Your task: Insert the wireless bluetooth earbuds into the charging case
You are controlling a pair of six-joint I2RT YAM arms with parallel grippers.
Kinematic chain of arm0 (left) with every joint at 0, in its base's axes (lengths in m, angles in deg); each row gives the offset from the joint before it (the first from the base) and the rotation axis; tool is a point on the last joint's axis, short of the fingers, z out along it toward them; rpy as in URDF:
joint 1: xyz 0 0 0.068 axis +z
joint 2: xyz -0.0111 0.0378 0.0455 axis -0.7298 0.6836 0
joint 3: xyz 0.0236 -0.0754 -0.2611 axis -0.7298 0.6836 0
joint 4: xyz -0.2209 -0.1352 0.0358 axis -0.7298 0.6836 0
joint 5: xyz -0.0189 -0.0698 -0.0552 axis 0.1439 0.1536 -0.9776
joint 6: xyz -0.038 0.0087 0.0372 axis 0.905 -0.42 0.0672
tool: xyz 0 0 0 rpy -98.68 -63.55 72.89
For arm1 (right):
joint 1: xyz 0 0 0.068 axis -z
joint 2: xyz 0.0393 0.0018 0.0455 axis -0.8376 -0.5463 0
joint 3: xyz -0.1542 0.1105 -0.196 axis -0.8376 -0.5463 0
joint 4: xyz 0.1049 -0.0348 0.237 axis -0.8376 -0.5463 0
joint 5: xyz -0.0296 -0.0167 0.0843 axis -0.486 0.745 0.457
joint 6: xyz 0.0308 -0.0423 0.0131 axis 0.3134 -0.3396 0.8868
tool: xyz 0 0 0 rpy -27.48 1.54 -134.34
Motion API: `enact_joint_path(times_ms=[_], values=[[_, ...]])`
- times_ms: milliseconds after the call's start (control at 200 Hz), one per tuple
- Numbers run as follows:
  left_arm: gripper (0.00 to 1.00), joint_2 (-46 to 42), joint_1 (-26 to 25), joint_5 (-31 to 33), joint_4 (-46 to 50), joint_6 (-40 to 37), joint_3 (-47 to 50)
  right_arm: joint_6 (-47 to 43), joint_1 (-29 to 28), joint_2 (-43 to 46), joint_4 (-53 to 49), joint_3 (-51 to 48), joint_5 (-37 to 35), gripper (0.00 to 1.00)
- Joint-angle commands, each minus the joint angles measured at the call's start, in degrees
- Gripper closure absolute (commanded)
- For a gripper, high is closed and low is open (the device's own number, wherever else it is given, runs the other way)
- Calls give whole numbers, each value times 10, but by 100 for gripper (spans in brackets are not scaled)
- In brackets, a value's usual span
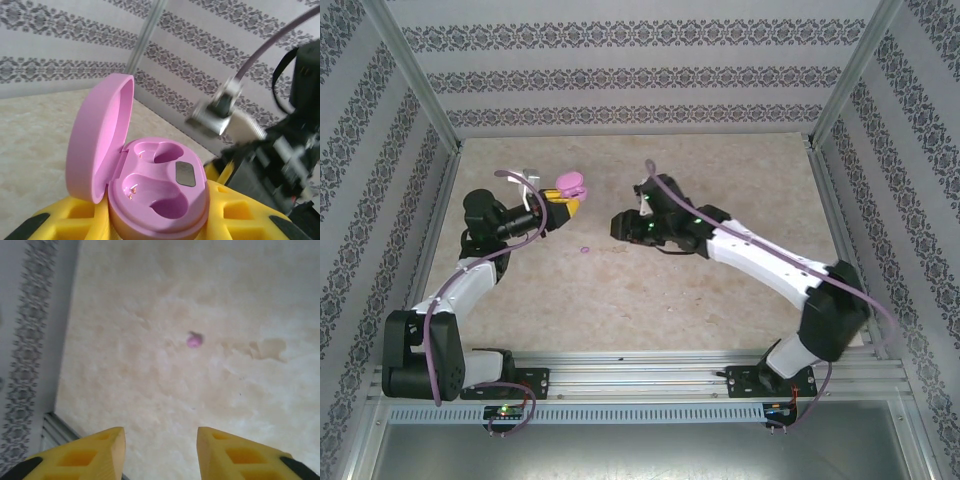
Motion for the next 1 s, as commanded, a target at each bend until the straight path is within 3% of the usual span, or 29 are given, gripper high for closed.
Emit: enact_joint_path(times_ms=[0, 200, 325, 390, 565, 679, 904, 994], values=[[78, 4, 24, 10, -22, -15, -1, 30, -17, -66, -4, 34, -5, 60], [78, -1, 51, 21, 4, -35, 0, -85, -36, -202, -52, 158, 7, 61], [78, -6, 62, 41, 25, -44, 0, -128, -31, -285, -166, 269, -2, 60], [78, -10, 67, 61, 47, -56, -2, -89, -26, -309, -191, 297, 8, 60], [78, -11, 68, 113, 85, -83, -10, 26, -31, -324, -132, 279, 8, 58], [79, -8, 67, 119, 87, -88, -11, 96, -29, -348, -160, 301, 12, 51], [78, -11, 67, 122, 78, -99, 1, 248, -44, -338, -70, 238, -11, 51], [78, -12, 67, 120, 74, -98, 3, 277, -44, -348, -42, 235, -12, 59]])
